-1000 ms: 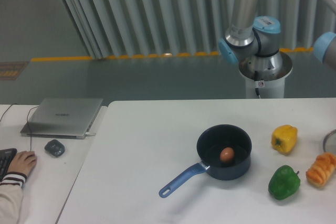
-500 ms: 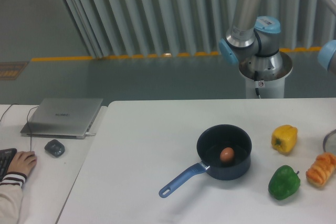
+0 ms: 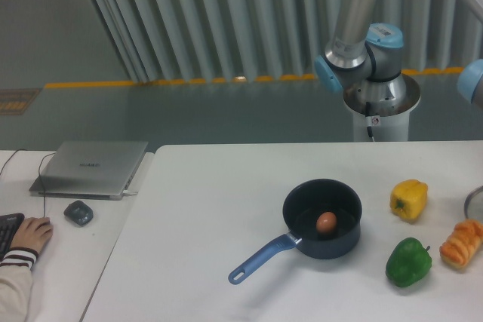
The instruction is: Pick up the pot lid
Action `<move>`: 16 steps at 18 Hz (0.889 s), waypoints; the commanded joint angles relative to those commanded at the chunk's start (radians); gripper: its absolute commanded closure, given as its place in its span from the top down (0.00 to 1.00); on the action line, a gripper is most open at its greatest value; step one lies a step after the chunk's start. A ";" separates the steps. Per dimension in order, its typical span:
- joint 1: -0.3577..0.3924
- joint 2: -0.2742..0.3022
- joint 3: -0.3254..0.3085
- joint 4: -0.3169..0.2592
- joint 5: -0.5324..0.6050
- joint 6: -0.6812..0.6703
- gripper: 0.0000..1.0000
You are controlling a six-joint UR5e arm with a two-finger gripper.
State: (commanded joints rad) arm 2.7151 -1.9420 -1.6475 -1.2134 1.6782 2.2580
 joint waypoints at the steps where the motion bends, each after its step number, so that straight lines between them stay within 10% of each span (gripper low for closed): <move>1: 0.000 0.000 -0.002 0.000 0.000 0.002 0.81; 6: -0.005 0.000 -0.009 0.003 0.000 -0.005 0.81; 12: -0.003 0.003 0.003 0.002 0.002 0.002 0.33; 16: -0.005 0.012 0.028 -0.008 0.005 -0.003 0.28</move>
State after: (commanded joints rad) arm 2.7105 -1.9298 -1.6199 -1.2210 1.6828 2.2550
